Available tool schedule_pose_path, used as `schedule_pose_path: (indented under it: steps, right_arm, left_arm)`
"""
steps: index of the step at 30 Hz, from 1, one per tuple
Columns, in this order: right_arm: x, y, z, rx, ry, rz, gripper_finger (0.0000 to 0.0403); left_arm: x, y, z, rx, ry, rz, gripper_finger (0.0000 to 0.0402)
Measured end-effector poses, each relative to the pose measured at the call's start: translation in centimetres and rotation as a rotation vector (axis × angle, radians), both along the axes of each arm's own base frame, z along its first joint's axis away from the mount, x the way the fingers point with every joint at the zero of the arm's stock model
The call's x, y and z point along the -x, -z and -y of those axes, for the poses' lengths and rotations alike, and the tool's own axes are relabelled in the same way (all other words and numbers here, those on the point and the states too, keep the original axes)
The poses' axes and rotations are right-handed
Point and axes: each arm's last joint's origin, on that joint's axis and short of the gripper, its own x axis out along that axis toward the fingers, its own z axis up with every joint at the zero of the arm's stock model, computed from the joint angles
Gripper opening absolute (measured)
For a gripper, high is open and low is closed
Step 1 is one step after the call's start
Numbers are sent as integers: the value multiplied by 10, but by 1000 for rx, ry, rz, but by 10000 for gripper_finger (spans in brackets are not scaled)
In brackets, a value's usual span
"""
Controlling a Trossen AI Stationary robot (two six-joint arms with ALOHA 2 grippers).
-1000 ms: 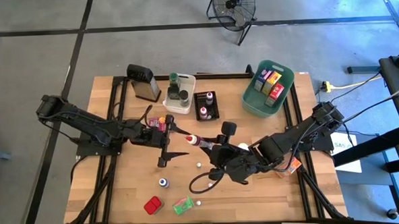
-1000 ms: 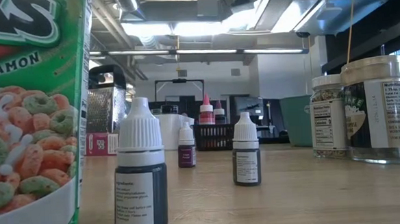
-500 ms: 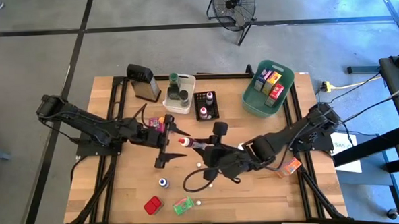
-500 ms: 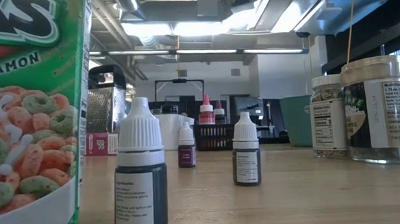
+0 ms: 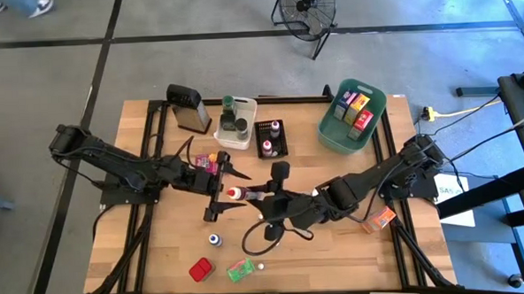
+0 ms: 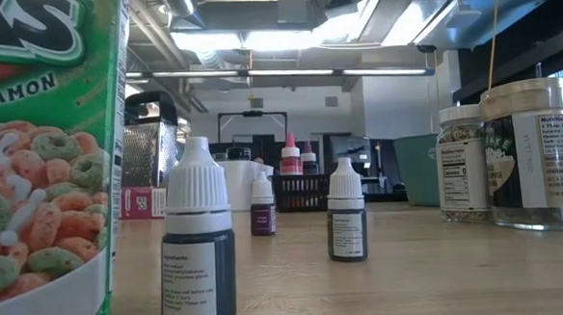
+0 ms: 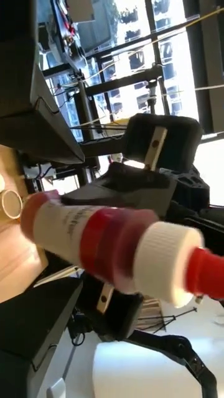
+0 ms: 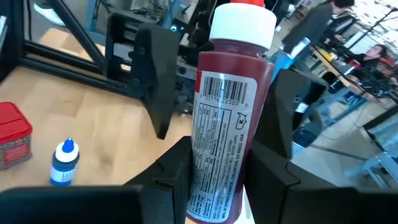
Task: Pick & Place Kitchen Items
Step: Put the large red food coloring bottle into the black bin
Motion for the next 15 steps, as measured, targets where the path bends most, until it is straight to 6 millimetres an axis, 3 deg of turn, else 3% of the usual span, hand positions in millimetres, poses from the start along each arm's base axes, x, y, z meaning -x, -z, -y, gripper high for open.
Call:
schedule_pose_path:
  steps: [15]
  right_arm:
    - [-3, 6, 6, -6, 5, -3, 118]
  left_arm:
    - [1, -5, 1, -39, 43, 60, 310]
